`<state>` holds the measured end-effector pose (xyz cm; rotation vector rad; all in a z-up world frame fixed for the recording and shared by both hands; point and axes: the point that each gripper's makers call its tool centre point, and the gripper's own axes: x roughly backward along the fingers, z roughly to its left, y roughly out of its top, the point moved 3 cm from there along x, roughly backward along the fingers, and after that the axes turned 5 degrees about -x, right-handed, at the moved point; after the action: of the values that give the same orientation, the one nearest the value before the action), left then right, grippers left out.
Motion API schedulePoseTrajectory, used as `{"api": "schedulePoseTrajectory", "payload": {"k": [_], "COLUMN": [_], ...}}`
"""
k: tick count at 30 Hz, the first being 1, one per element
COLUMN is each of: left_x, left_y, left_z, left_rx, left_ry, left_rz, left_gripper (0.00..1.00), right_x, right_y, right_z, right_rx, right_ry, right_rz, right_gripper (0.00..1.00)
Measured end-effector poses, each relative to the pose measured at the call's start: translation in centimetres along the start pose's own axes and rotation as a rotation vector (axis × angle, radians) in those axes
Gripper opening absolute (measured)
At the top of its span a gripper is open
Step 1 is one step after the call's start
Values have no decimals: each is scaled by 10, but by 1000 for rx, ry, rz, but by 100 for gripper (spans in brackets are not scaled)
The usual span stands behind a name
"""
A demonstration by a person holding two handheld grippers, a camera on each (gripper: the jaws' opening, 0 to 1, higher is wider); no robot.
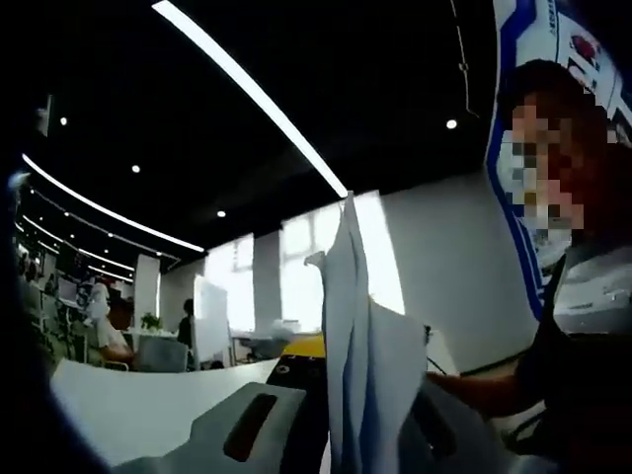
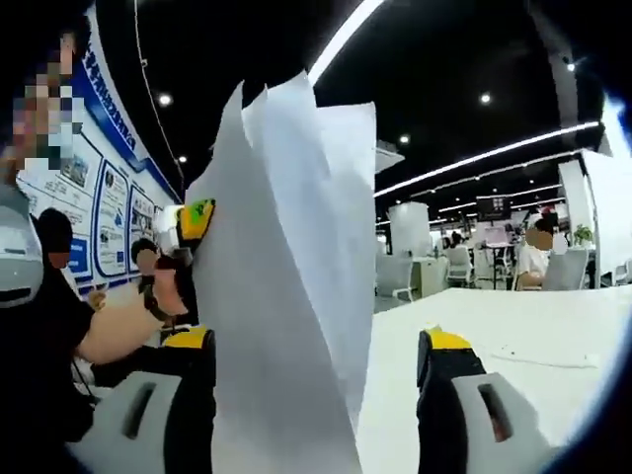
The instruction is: Organize the stack of printing papers by aligning and flattening the scattered papers on the table
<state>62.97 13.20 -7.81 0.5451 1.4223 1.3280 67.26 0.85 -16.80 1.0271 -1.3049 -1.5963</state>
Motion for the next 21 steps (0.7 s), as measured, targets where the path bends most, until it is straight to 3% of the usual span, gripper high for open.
{"api": "schedulePoseTrajectory", "payload": {"k": [1,2,5,8,11,12,14,18,21], "left_x": [0,-1,0,1,2,1,0,-5,-6], "left_y": [2,3,8,13,15,15,17,19,10], "left_z": [-2,-3,-2,2,5,6,11,23,29], "left_rx": [1,1,4,7,9,12,24,24,-18], "left_ry": [-13,-23,-25,-4,9,24,60,166,228], "left_rz": [2,2,-9,-19,-20,-21,-41,-81,-38], "left_gripper": [6,6,6,6,6,6,6,11,25], "right_x": [0,1,2,6,9,10,11,6,4], "right_y": [6,9,9,7,17,19,22,30,33], "right_z": [16,22,26,24,30,33,40,44,37], "right_rx": [-6,-8,55,74,29,21,45,148,166], "right_ry": [90,116,102,81,110,122,137,56,-36], "right_rz": [-25,-32,-17,4,-47,-52,-60,-85,-106], "right_gripper": [73,69,50,18,12,4,0,0,0]}}
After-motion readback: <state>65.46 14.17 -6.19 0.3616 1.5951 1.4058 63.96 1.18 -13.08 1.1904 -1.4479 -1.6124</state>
